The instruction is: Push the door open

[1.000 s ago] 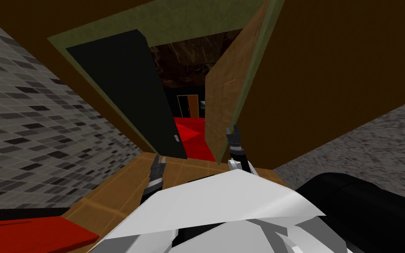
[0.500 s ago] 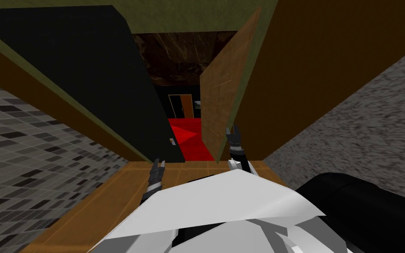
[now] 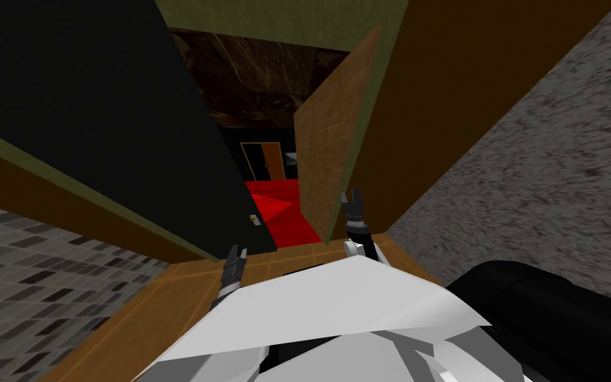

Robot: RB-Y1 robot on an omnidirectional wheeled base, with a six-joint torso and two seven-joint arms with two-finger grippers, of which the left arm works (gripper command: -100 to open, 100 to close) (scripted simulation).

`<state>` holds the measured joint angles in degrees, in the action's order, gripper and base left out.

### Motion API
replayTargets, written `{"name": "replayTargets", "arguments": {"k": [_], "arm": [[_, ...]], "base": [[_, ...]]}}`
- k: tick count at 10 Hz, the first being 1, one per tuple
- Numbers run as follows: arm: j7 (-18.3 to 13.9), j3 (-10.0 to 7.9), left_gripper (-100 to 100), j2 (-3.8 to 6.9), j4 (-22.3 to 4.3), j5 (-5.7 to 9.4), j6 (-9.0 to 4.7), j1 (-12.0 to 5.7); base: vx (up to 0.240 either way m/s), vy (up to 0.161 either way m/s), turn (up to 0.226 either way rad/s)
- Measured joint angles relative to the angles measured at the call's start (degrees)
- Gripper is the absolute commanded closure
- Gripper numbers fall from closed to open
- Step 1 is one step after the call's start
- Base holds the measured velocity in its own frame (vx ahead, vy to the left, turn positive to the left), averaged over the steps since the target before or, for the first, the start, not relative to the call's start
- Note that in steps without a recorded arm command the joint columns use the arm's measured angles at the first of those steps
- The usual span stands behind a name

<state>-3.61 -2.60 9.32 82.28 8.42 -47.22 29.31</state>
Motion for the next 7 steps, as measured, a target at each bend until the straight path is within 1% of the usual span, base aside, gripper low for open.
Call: {"name": "replayTargets", "arguments": {"k": [1, 2, 3, 4, 5, 6, 7], "arm": [[-0.18, -0.21, -100, 0.24, -1.44, 0.3, -0.29, -0.47], [-0.27, -0.33, -100, 0.3, -2.75, 0.53, -0.57, -0.84], [-0.41, -0.48, -100, 0.45, -4.61, 0.87, -1.07, -1.16], [-0.43, -0.55, -100, 0.38, -5.32, 1.22, -1.06, -0.88], [-0.42, -0.56, -100, 0.3, -5.82, 1.46, -1.07, -0.48], [-0.5, -0.69, -100, 0.42, -7.38, 1.71, -1.44, -0.97], [-0.66, -0.85, -100, 0.58, -8.4, 2.04, -1.61, -0.96]], "base": [[0.026, 0.094, -0.186], [0.047, 0.106, -0.28], [0.064, 0.144, -0.367], [0.051, 0.165, -0.22], [0.014, 0.131, -0.149], [0.005, 0.12, -0.263], [0.015, 0.12, -0.227]]}}
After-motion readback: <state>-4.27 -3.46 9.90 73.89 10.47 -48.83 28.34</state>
